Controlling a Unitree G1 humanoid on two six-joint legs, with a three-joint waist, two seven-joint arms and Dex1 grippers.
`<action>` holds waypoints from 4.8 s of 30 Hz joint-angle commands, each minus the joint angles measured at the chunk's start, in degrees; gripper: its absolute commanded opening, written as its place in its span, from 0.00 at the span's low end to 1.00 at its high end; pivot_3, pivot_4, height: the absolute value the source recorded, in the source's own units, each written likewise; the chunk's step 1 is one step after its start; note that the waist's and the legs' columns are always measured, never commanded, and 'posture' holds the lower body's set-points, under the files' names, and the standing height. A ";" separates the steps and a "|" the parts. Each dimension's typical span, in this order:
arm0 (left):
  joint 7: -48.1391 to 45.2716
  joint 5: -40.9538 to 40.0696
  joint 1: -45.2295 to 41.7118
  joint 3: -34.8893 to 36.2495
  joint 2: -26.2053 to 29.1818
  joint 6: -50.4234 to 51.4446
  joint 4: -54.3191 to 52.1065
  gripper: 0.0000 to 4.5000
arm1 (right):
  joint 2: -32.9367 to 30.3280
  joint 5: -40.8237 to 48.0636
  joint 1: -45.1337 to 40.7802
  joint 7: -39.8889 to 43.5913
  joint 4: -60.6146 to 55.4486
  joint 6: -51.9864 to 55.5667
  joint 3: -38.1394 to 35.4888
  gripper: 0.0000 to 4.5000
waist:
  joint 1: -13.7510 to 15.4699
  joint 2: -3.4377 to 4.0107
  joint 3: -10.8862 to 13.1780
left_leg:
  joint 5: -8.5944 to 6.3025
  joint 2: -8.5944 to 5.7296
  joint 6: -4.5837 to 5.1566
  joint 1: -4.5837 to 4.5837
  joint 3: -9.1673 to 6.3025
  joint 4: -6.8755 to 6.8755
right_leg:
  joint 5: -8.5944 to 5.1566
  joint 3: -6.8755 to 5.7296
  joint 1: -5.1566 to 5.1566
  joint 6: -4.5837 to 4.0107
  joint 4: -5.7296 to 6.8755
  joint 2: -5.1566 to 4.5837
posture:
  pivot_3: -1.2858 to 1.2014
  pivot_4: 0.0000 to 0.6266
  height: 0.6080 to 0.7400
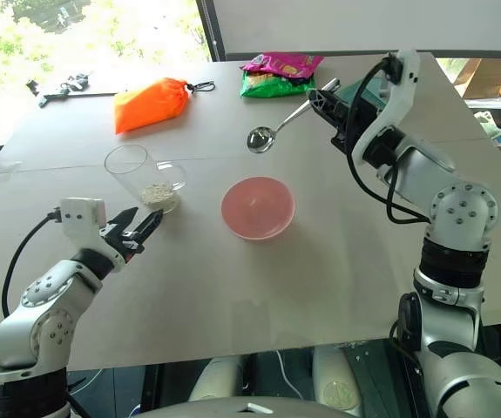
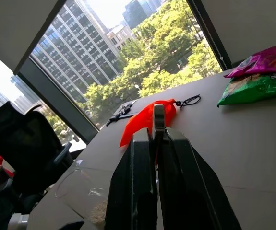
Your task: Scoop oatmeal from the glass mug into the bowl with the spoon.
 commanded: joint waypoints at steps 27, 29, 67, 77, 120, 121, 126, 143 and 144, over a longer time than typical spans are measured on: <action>3.50 5.72 -7.06 -0.05 -0.44 -1.99 5.75 0.66 | -0.63 -0.10 -0.53 1.13 -2.29 -1.05 -0.04 0.00 | 0.13 0.00 0.00 | 0.00 0.00 0.00 0.01 -0.03 0.00 | 0.00 -0.02 -0.01 0.00 0.02 0.01 | 0.52 0.24 1.00; 2.91 5.71 -6.67 0.09 -0.36 -2.57 5.24 0.66 | -0.56 -0.27 -0.62 1.37 -2.04 -1.09 0.11 0.00 | 0.20 0.00 0.00 | 0.00 -0.01 0.00 0.01 -0.03 0.00 | 0.00 -0.02 0.00 0.00 0.02 0.01 | 0.52 0.24 1.00; 11.94 18.36 -22.16 -11.11 -10.81 -11.90 14.15 0.25 | -0.62 -1.19 0.25 1.22 -2.63 -1.14 0.15 0.00 | 1.22 -0.01 0.00 | 0.01 -0.06 -0.02 -0.04 -0.05 0.03 | 0.00 -0.06 0.01 0.00 0.00 -0.02 | 0.52 0.24 1.00; 12.64 19.54 -23.42 -10.88 -11.54 -12.62 15.39 0.25 | -0.55 -1.20 0.31 1.24 -2.69 -1.10 0.30 0.00 | 1.19 -0.01 0.00 | 0.01 -0.06 -0.02 -0.04 -0.05 0.03 | 0.00 -0.06 0.00 0.00 0.01 -0.02 | 0.52 0.24 1.00; -47.63 5.66 -7.11 -5.56 17.44 -32.62 21.79 0.01 | -1.78 -0.56 2.12 0.15 -4.21 -0.89 -0.29 0.00 | 1.17 0.06 0.03 | 0.00 -0.02 0.02 0.01 -0.06 -0.05 | 0.00 -0.07 0.00 0.00 -0.03 0.01 | 0.52 0.24 1.00; -47.54 6.81 -7.70 -5.88 16.87 -35.15 23.20 0.01 | -1.77 -0.54 2.15 0.06 -4.25 -0.88 -0.26 0.00 | 1.16 0.06 0.03 | 0.00 -0.01 0.02 0.01 -0.06 -0.06 | 0.00 -0.07 0.00 0.00 -0.03 0.02 | 0.52 0.24 1.00; -47.14 9.64 -8.77 -7.44 14.33 -43.04 27.07 0.01 | -1.86 -0.21 2.32 -0.41 -4.60 -0.64 -0.20 0.00 | 1.14 0.06 0.03 | 0.00 -0.01 0.02 0.01 -0.07 -0.07 | 0.00 -0.07 -0.01 0.00 -0.03 0.01 | 0.52 0.24 1.00; -33.04 1.18 -3.40 -2.96 15.10 -21.03 3.68 0.99 | -2.39 -0.02 2.10 -0.14 -4.08 -0.65 0.32 0.00 | 0.49 0.06 0.03 | -0.11 0.01 0.21 0.01 -0.09 -0.06 | 0.00 -0.07 -0.01 0.00 -0.01 0.00 | 0.52 0.24 1.00; -31.75 0.66 -2.01 -2.30 15.00 -19.65 1.43 0.99 | -2.32 -0.14 2.05 0.09 -3.86 -0.72 0.42 0.00 | 0.27 0.06 0.03 | -0.12 0.02 0.21 0.01 -0.10 -0.07 | 0.00 -0.07 -0.01 0.00 -0.01 0.01 | 0.52 0.24 1.00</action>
